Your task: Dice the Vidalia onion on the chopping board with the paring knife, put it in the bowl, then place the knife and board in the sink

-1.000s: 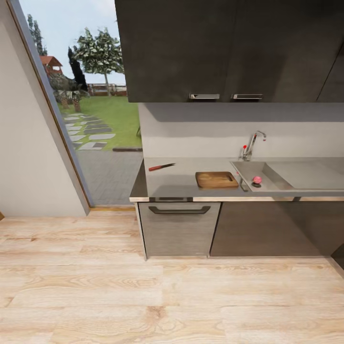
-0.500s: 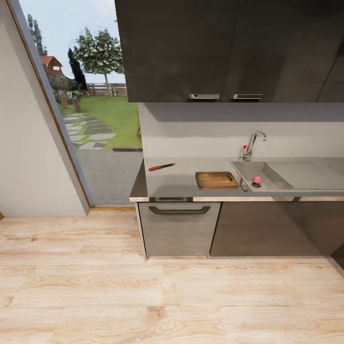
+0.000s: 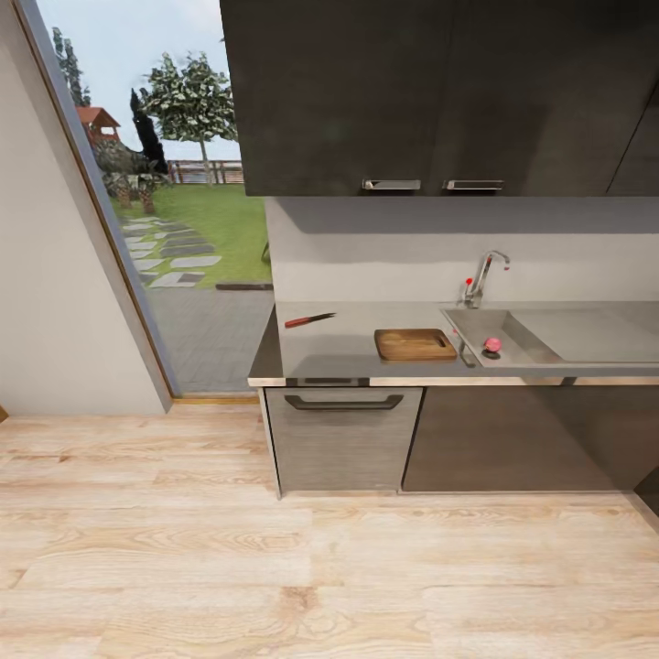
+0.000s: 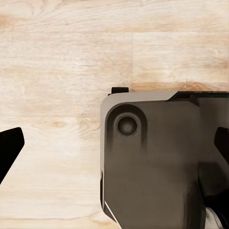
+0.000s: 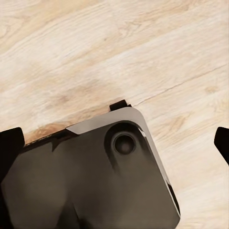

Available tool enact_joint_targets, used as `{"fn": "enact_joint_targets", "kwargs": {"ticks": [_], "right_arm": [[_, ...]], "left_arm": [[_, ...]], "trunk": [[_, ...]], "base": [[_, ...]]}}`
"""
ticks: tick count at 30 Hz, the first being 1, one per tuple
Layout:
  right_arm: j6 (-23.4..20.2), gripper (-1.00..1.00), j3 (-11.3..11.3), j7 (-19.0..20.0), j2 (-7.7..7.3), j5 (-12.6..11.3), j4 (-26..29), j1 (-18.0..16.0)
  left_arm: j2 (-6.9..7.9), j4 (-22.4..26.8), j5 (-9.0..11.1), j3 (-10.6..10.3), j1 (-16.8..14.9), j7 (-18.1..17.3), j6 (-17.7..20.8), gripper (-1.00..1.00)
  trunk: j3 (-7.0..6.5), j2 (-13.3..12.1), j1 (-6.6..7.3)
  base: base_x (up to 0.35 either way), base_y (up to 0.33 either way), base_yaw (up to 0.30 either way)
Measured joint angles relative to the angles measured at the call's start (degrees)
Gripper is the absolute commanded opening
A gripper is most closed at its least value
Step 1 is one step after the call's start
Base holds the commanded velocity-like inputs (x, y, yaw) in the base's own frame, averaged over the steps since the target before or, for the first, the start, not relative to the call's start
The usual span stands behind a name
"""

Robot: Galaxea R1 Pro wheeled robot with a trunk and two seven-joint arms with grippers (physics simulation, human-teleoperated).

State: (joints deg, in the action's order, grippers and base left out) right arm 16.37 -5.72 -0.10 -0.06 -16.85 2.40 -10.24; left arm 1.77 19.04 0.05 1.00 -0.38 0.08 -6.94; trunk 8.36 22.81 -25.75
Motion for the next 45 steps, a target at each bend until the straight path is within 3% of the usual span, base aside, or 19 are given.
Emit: {"fn": "enact_joint_targets", "kwargs": {"ticks": [12,17,19,21,24,28,33,45], "right_arm": [[0.26,1.00,-0.14,0.27,0.17,-0.28,0.35,0.00],[3.90,1.00,0.23,0.41,0.00,0.25,3.69,-0.01],[7.05,1.00,2.00,0.40,-0.06,2.88,6.30,-0.01],[9.96,1.00,4.68,0.20,-0.04,7.61,8.80,-0.01],[13.10,1.00,6.77,-0.19,0.10,13.22,13.19,-0.02],[14.79,1.00,7.60,-2.95,0.22,15.64,19.40,-0.01],[15.33,1.00,7.85,-5.62,0.25,16.00,20.73,0.00],[15.38,1.00,7.86,-6.16,0.29,15.64,20.22,0.00]], "left_arm": [[-0.11,0.03,-0.12,-0.07,0.00,0.00,0.00,1.00],[-0.09,0.06,-0.13,-0.02,-0.01,0.00,0.00,1.00],[-0.05,0.06,-0.13,0.02,-0.02,0.01,0.00,1.00],[-0.02,0.06,-0.13,0.07,0.00,0.01,0.00,1.00],[-0.06,0.06,-0.13,0.12,-0.01,0.05,0.00,1.00],[-0.05,0.17,-0.13,0.19,-0.02,0.07,0.00,1.00],[0.06,0.20,0.01,0.21,-0.01,0.07,0.00,1.00],[0.09,0.17,0.19,0.24,-0.01,0.08,0.00,1.00]], "trunk": [[0.00,0.00,0.00],[0.00,0.00,0.00],[0.00,0.00,0.00],[0.00,0.00,0.00],[-0.01,0.00,0.00],[0.00,0.00,0.00],[0.00,0.00,0.00],[0.00,0.00,0.00]], "base": [[0.000,0.000,0.000],[0.000,0.000,0.000],[0.000,0.000,0.000],[0.000,0.000,0.000],[0.000,0.000,0.000],[0.000,0.000,0.000],[0.000,0.000,0.000],[0.000,0.000,0.000]]}}
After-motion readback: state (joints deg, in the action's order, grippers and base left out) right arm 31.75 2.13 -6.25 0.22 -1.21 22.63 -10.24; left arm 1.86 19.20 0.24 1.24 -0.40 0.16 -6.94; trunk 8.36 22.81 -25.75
